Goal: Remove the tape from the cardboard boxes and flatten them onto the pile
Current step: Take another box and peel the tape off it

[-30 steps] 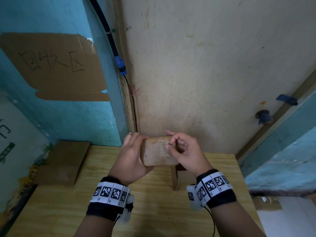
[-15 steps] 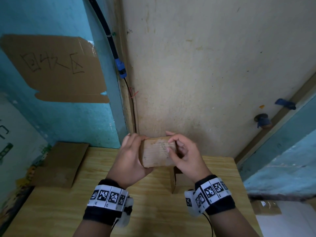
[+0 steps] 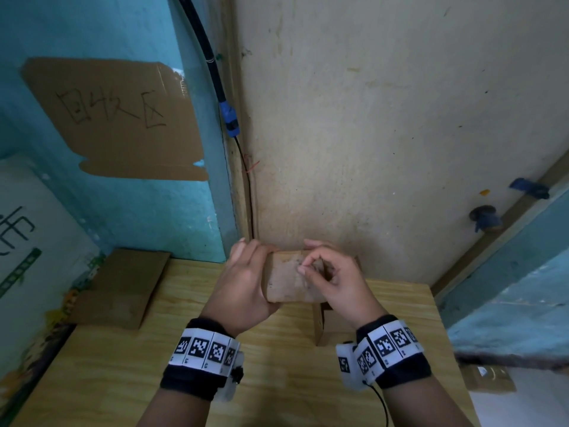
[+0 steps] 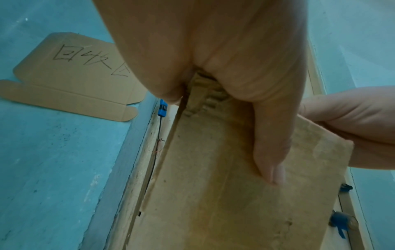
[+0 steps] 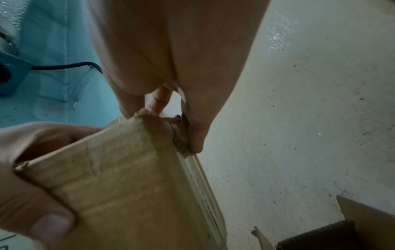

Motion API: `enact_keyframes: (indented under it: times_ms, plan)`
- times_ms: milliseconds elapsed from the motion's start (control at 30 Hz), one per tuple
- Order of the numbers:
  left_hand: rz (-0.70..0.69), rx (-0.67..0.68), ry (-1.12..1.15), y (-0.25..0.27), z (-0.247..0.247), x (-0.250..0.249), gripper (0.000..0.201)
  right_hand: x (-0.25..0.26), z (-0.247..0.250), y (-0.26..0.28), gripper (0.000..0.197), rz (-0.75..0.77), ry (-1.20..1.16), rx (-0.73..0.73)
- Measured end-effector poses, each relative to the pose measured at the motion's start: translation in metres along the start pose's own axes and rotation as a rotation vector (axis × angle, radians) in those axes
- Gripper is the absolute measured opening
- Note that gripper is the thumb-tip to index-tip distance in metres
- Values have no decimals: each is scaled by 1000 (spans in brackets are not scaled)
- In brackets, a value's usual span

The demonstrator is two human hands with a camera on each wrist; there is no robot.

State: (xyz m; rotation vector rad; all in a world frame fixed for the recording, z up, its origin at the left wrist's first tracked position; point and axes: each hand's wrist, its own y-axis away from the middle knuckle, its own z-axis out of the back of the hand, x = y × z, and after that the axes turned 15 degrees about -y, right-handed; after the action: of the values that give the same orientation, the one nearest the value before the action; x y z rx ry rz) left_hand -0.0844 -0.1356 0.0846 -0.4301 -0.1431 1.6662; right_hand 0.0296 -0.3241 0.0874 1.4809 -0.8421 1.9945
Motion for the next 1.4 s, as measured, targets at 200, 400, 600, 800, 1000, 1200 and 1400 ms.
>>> enact_keyframes:
  times_ms: [200, 400, 600, 800, 1000, 1200, 1400]
  plan:
    - [-23, 22, -46, 0, 6, -1, 89, 6, -4, 0, 11, -9, 97, 84]
    - [11, -12, -55, -1, 7, -2, 86, 8, -15, -1, 37, 33, 94, -52]
    - [27, -26, -38, 3, 3, 2, 84, 8, -22, 2, 61, 0, 222, -36]
    - [59, -28, -37, 5, 1, 1, 81, 12, -38, 9, 64, 20, 397, -5]
    - [57, -41, -71, 6, -3, 1, 81, 11, -41, 9, 65, 19, 470, 8]
    - [65, -57, -78, 8, -5, -3, 79, 9, -38, 6, 68, -43, 416, 0]
    - [65, -51, -92, 7, -6, -3, 78, 10, -35, 7, 59, -68, 425, 33]
